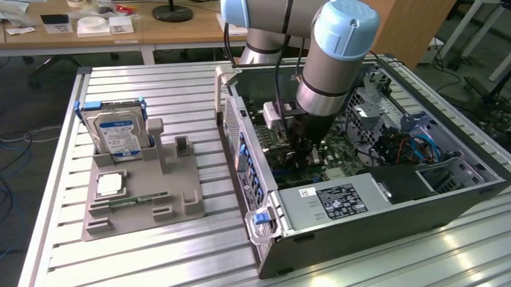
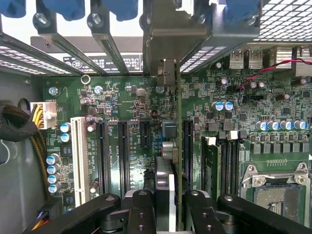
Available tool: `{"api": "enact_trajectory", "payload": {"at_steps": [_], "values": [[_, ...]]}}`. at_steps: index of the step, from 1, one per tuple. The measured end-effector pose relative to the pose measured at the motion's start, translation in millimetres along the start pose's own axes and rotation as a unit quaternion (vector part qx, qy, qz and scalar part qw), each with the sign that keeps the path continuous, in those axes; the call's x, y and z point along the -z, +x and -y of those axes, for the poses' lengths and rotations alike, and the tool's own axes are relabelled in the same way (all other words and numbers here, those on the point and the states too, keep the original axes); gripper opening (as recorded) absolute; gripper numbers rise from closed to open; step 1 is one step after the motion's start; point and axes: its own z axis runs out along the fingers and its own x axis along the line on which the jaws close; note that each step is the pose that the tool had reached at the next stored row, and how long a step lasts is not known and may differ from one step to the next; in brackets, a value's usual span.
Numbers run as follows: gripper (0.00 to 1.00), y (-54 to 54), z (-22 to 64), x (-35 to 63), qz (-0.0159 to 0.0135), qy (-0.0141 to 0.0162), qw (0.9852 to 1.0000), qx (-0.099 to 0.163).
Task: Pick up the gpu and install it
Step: 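Insert the gpu into the slot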
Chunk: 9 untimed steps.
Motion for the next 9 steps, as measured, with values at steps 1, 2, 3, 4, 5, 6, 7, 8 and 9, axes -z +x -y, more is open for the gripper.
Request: {"api": "enact_trajectory", "payload": {"at_steps": [1, 2, 3, 4, 5, 6, 7, 8, 9], "values": [[0.28, -0.2, 0.0, 0.0, -0.0007, 0.0000, 1.0000, 0.000], [0.28, -0.6, -0.1, 0.1, -0.0015, 0.0000, 1.0000, 0.000], [0.28, -0.8, -0.1, 0.0, -0.0021, -0.0001, 1.0000, 0.000], [0.28, -0.9, -0.1, 0.0, -0.0025, -0.0002, 1.0000, 0.000], [0.28, -1.2, -0.1, 0.0, -0.0031, -0.0003, 1.0000, 0.000], [0.28, -1.4, -0.2, 0.0, -0.0036, -0.0003, 1.0000, 0.000], [0.28, -1.8, -0.2, 0.0, -0.0043, -0.0004, 1.0000, 0.000], [0.28, -2.3, -0.2, 0.0, -0.0050, -0.0005, 1.0000, 0.000], [0.28, -2.6, -0.2, 0.0, -0.0053, -0.0006, 1.0000, 0.000]]}}
